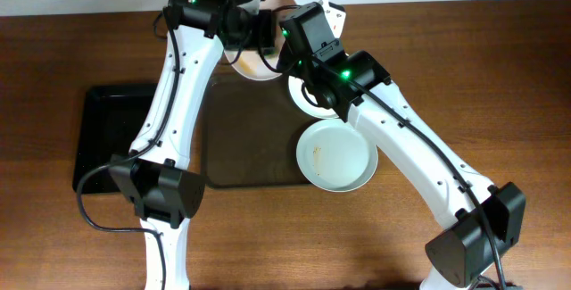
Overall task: Clean dirty plates on tray and stack at the side
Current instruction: 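Pull the sponge back left and carry the plate rightward with the right gripper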
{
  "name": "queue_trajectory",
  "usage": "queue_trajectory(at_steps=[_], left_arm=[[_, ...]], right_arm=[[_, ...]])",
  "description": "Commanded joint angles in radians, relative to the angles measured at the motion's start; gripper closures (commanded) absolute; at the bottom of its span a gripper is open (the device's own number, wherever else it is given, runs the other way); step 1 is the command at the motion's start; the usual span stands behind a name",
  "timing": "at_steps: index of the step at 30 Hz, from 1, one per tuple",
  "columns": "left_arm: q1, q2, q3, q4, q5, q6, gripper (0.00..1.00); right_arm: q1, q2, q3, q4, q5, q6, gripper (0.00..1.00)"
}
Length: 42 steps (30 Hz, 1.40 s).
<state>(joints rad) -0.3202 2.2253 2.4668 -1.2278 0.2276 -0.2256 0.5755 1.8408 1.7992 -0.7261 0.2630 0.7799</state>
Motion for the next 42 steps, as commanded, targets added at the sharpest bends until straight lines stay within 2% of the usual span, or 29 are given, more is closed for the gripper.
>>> queue_trajectory(at_steps=[1, 7, 14, 18, 23, 26, 30, 34, 42], left_arm=[[0.012, 0.014, 0.021, 0.066, 0.034, -0.002, 0.99], [0.059, 0.014, 0.021, 0.077, -0.158, -0.002, 0.99], [0.073, 0.014, 0.021, -0.131, -0.194, -0.002, 0.99], [0.061, 0.014, 0.021, -0.207, -0.109, -0.001, 0.99], [0.058, 0.013, 0.024, -0.200, 0.135, 0.057, 0.99], [0.087, 0.013, 0.053, -0.190, 0.216, 0.059, 0.99], [0.189, 0.013, 0.142, -0.172, 0.360, 0.059, 0.99], [0.273, 0.013, 0.188, -0.164, 0.359, 0.059, 0.99], [0.317, 0.028, 0.187, -0.165, 0.272, 0.059, 0.99]], right_arm=[[-0.001, -0.032, 0.019, -0.003, -0.029, -0.006, 0.96], [-0.001, -0.032, 0.019, -0.012, -0.028, -0.006, 0.96], [-0.001, -0.032, 0.019, 0.005, -0.028, -0.015, 0.96], [-0.001, -0.032, 0.019, 0.008, -0.028, -0.017, 0.96], [-0.001, -0.032, 0.019, -0.007, -0.027, -0.052, 0.96], [-0.001, -0.032, 0.019, -0.039, -0.017, -0.094, 0.96], [-0.001, -0.032, 0.019, -0.113, 0.060, -0.167, 0.96], [-0.001, -0.032, 0.019, -0.185, 0.130, -0.278, 0.96], [0.061, -0.032, 0.019, -0.268, 0.459, -0.314, 0.96]])
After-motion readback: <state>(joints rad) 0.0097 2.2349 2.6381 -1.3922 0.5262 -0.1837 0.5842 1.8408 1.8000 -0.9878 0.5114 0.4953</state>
